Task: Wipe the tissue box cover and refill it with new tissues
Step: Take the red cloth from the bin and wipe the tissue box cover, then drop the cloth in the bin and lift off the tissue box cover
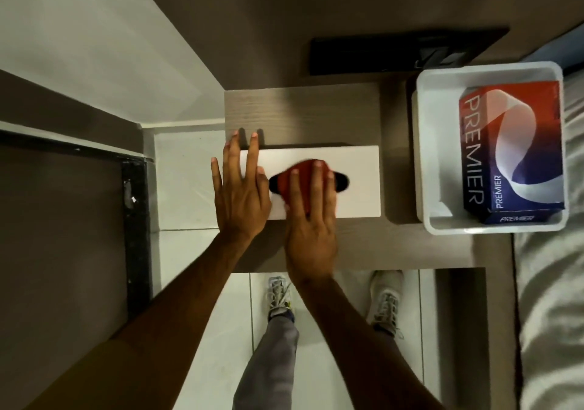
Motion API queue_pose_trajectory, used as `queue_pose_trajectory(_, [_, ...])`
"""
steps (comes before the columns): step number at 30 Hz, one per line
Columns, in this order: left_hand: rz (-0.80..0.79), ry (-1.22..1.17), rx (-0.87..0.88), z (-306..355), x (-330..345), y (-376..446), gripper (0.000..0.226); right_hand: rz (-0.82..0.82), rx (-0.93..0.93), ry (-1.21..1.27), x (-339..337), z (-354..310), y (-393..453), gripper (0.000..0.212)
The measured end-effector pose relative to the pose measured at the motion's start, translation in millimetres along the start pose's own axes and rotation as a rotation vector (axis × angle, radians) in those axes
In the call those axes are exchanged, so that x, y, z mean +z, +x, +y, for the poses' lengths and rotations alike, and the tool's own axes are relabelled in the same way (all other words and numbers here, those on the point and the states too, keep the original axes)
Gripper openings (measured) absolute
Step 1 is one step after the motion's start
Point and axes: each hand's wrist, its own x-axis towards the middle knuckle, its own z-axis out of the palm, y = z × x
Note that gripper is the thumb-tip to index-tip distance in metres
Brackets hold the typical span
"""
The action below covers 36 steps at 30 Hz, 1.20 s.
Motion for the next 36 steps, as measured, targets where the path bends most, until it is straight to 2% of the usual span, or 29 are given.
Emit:
queue_pose_trajectory(2, [-0.012,0.016,0.010,-8.8,-1.2,-2.1,0.054,-0.070,-0.198,-0.068,3.7,9.4,-9.2,0.083])
queue_pose_trajectory(4, [-0.019,0.039,0.014,-21.8,-5.5,-4.3,0.055,-0.131,-0.274,-0.098,-2.0,26.4,-19.3,0.093])
queue_pose_trajectory(6, [-0.023,0.058,0.002,-30.3,-10.2,-2.9,0.057,-0.154,-0.247,-0.103,-16.9,41.0,-21.9,0.100])
queue_pose_trajectory(9, [-0.044,0.059,0.007,-19.0,-11.2,-2.8,0.058,-0.186,-0.124,-0.116,-50.7,75.1,-22.3,0.097])
queue_pose_trajectory(11, [-0.025,-0.008,-0.048,-7.9,-12.3,-5.7,0.060,-0.145,0.019,-0.039,-82.6,98.7,-23.1,0.088])
queue_pose_trajectory(14, [0.046,-0.171,-0.189,1.1,-19.9,-17.6,0.069,0.106,0.161,0.056,-129.7,128.9,-20.5,0.055])
queue_pose_trajectory(16, [0.041,-0.218,-0.245,6.3,-23.3,-28.0,0.079,0.198,0.206,0.070,-146.9,147.0,-8.8,0.045])
queue_pose_trajectory(20, [-0.043,-0.297,-0.362,29.2,-25.0,-37.1,0.093,0.117,0.254,0.034,-146.6,181.5,15.5,0.040])
queue_pose_trajectory(24, [-0.105,-0.395,-0.544,59.4,-27.3,-21.2,0.090,0.101,0.220,-0.055,-143.3,206.0,37.9,0.036])
queue_pose_trajectory(28, [-0.150,-0.406,-0.678,59.9,-23.9,-13.5,0.080,0.012,0.221,-0.137,-133.4,204.0,40.2,0.038])
queue_pose_trajectory(31, [-0.191,-0.367,-0.731,59.9,-23.4,-19.5,0.076,0.128,0.180,-0.150,-141.0,184.5,16.6,0.036])
queue_pose_trajectory(33, [-0.205,-0.352,-0.747,62.0,-28.1,-19.1,0.075,0.155,0.125,-0.036,-146.1,156.2,8.4,0.035])
queue_pose_trajectory(36, [-0.206,-0.331,-0.758,59.5,-35.3,-13.7,0.073,-0.076,0.186,0.097,-130.5,112.4,23.6,0.058])
